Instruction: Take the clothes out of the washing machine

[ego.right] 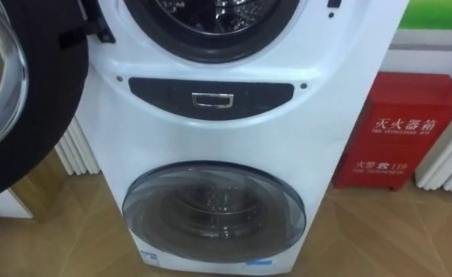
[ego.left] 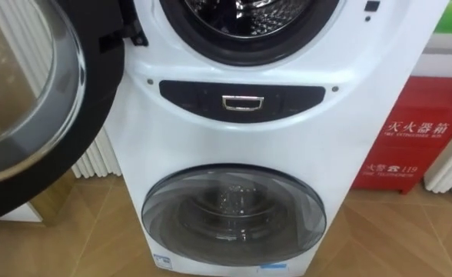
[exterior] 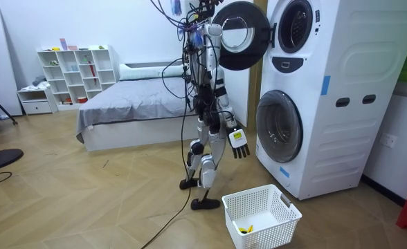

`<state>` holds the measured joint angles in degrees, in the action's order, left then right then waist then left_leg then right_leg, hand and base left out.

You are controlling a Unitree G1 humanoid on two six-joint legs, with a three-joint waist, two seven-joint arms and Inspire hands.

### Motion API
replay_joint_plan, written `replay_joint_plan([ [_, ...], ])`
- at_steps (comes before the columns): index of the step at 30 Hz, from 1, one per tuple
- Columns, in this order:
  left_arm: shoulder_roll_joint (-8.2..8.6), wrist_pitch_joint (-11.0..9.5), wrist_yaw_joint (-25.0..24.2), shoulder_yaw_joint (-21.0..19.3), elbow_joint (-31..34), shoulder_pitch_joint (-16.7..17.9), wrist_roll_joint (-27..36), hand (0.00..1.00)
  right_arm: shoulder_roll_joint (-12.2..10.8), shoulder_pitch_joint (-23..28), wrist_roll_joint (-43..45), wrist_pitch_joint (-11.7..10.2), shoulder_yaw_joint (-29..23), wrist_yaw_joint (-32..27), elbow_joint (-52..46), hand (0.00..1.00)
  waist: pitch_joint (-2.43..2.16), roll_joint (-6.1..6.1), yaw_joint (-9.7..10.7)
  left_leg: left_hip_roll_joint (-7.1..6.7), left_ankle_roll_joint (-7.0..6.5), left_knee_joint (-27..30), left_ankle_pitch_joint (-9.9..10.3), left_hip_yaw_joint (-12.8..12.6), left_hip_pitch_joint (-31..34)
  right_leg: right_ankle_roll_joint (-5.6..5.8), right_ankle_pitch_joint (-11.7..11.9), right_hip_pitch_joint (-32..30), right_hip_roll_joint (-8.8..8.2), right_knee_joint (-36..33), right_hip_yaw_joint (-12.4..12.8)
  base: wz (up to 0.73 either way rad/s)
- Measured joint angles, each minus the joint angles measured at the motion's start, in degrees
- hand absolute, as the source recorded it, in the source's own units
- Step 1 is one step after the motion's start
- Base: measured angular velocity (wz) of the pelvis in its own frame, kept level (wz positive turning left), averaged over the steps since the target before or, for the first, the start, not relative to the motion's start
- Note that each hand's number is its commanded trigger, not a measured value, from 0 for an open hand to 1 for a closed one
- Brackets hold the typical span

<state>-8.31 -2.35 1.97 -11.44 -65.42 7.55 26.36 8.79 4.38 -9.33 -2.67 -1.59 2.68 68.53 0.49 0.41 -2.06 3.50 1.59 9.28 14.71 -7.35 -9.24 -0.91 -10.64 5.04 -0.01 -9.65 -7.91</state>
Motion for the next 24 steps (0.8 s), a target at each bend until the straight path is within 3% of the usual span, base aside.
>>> replay_joint_plan([
  [2, -0.99, -0.01, -0.30, -3.28, 1.27, -0.57, 6.94, 0.00, 0.63, 0.10, 0.18, -0.20, -0.90, -0.03, -0.01, 0.00, -0.01, 0.16, 0.00, 0.00, 0.00, 0.01, 0.00, -0.03, -0.38, 0.01, 0.01, 0.28, 0.03, -0.02, 0.04, -0.08],
  [4, -2.05, 0.14, -0.27, -4.08, 3.35, -1.38, 11.24, 0.00, 0.81, 0.47, 0.85, -0.72, -0.94, -0.03, -0.01, 0.00, 0.02, 0.31, 0.04, 0.00, 0.00, 0.02, 0.00, -0.04, -0.35, 0.01, 0.01, 0.27, 0.02, -0.06, 0.09, 0.02],
  [6, -2.41, 0.44, -0.17, -6.66, 10.24, -1.51, 14.80, 0.00, 0.94, 1.11, 1.89, -0.87, -2.47, 0.06, -0.59, 0.00, 0.01, 0.27, -0.23, 0.00, 0.00, 0.02, 0.00, -0.30, -0.12, 0.01, 0.01, -0.34, 0.02, -0.28, 0.25, 0.00],
  [8, -4.50, -0.55, -0.12, -7.28, 15.16, -3.15, 16.48, 0.00, 1.35, 1.35, 4.38, -1.03, -3.87, 0.03, -1.07, 0.00, -0.09, 0.55, -0.69, -0.01, -0.01, 0.05, -0.01, -0.11, -0.19, 0.02, 0.01, -0.19, 0.03, -0.51, 0.10, -0.05],
  [10, -5.99, -0.63, 0.09, -7.77, 20.49, -3.59, 16.78, 0.00, 1.33, 2.06, 5.35, -1.15, -4.42, 0.07, -1.89, 0.00, -0.23, 0.59, -0.42, -0.01, -0.01, 0.07, -0.01, -0.06, -0.21, 0.01, 0.01, -0.11, 0.04, -0.50, -0.06, 0.02],
  [14, -7.01, -0.86, 1.36, -8.74, 31.95, -4.29, 16.81, 0.00, 1.70, 3.38, 5.41, -1.19, -5.18, -0.10, -2.77, 0.00, -0.66, 1.22, -1.39, -0.09, -0.01, 0.07, -0.01, -0.06, -0.36, 0.04, 0.08, -0.60, 0.05, -1.07, 0.78, -0.10],
  [17, -8.34, -0.86, 1.84, -9.06, 37.63, -4.32, 16.71, 0.00, 2.05, 4.08, 5.38, -1.19, -5.43, -0.09, -3.51, 0.00, -0.61, 1.75, -1.50, -0.11, -0.02, 0.07, -0.01, 0.32, -0.50, 0.05, 0.08, -0.50, 0.03, -1.06, 0.76, -0.03],
  [21, -8.93, -0.65, 5.08, -11.68, 44.30, -4.93, 16.72, 0.00, 2.14, 5.68, 5.16, -1.02, -5.67, -0.02, -4.97, 0.00, -0.61, 1.83, -1.50, -0.03, -0.02, 0.11, -0.01, 0.88, -0.32, 0.05, 0.08, -0.49, 0.07, -1.01, 0.06, 0.08],
  [24, -9.72, 0.45, 7.22, -11.39, 47.17, -4.68, 15.35, 0.00, 2.09, 5.60, 5.35, -1.02, -6.53, 0.12, -5.15, 0.00, -0.58, 1.86, -1.31, -0.04, -0.02, 0.12, -0.01, 1.15, 0.34, 0.05, 0.08, -1.04, 0.04, -1.03, -0.09, 0.03],
])
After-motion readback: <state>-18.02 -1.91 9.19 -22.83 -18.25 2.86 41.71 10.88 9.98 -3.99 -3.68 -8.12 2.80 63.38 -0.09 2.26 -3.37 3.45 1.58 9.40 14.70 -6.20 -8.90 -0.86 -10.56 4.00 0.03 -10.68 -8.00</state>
